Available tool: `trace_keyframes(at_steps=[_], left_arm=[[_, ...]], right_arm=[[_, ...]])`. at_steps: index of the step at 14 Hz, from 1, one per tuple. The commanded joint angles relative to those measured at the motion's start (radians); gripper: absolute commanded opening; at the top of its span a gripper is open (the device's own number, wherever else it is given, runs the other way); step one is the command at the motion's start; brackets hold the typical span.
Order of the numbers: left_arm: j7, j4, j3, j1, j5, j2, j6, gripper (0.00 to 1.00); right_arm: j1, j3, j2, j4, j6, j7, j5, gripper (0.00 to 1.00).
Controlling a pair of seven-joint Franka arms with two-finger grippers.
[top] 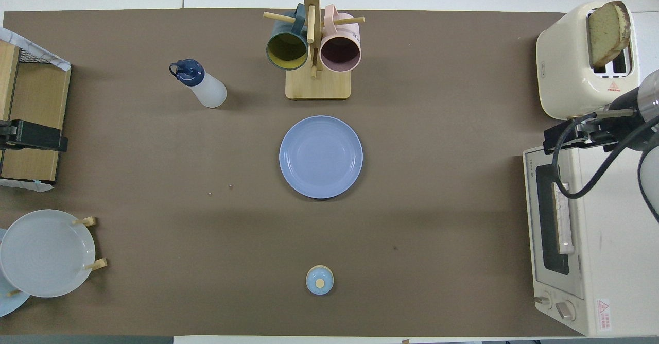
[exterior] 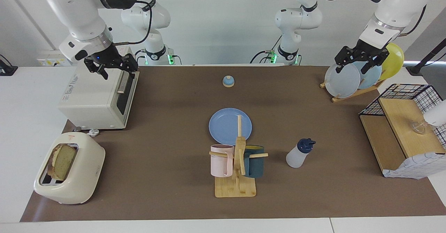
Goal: Put bread on plate and add seasoning
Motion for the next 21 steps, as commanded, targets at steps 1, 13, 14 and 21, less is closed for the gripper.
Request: trace_keyframes(at_steps=[1, 13, 14, 21], left_arm=[[-0.008, -0.062, -0.007, 0.008, 0.018, -0.032, 0.045, 1.0], [-0.011, -0.442, -0.018, -0.064, 0.018, -0.149, 0.561, 1.0], [-0.011, -0.467, -0.016, -0.081, 0.018, -0.149, 0.599, 1.0], [-0.132, -0.749, -0.016, -0.161, 0.017, -0.132, 1.111, 1.0]], right_arm=[[-0.01, 0.0, -0.012, -0.007, 0.012, 0.005, 0.011, 1.0], [-0.14, -0.006, -0.051, -0.255, 0.625, -0.201, -0.088, 1.0], [-0.152, -0.006, -0.03, -0.252, 0.654, -0.201, -0.13, 0.96], [-0.223, -0.007, 0.145, -0.221, 0.898, -0.173, -0.19, 0.91]])
